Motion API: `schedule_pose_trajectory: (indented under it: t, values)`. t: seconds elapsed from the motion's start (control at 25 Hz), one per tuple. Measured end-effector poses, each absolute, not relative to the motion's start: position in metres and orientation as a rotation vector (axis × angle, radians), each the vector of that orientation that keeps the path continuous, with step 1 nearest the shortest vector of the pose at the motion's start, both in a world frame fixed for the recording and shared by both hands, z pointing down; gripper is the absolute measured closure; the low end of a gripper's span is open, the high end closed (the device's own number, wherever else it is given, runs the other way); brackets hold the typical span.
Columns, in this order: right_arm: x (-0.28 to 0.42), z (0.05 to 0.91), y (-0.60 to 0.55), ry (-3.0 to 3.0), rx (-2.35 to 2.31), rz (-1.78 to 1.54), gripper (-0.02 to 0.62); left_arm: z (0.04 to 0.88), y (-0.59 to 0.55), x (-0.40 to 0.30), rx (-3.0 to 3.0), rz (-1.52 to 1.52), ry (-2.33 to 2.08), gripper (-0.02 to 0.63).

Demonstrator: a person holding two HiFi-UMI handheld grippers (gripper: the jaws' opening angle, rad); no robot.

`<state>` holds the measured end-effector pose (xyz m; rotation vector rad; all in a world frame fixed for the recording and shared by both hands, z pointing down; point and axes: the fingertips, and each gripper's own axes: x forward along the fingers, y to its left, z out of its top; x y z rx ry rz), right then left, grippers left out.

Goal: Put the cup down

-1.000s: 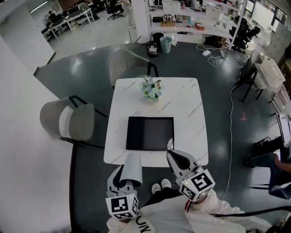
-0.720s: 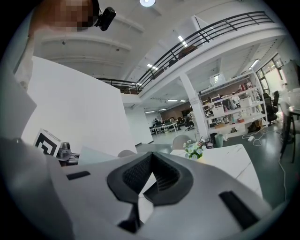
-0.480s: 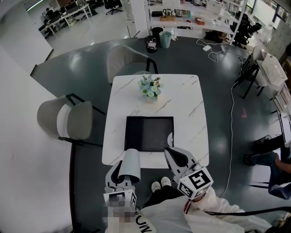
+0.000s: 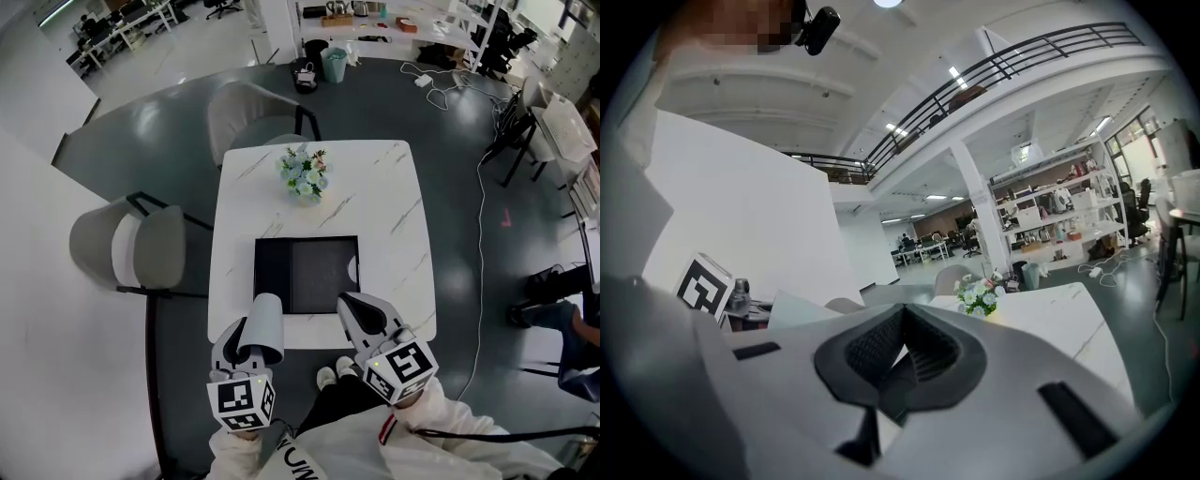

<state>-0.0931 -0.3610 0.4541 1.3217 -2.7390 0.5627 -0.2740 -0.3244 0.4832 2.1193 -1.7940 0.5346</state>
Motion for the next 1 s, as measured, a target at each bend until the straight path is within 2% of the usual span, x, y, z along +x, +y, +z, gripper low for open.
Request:
schedule_pose_trajectory:
  t: [0.48,1.0]
  values:
    - [-0.107,0.483,-0.402,-2.703,1.341,0.537,0.591,0.521,-0.371,-0.283,2.089,0.642,-1.674,0.575]
    - [-0.107,0.511,-0.445,-2.666,1.403,0.513,0.591,0.561,-0.436,-0.290,2.147,0.911,-1.494,0.575]
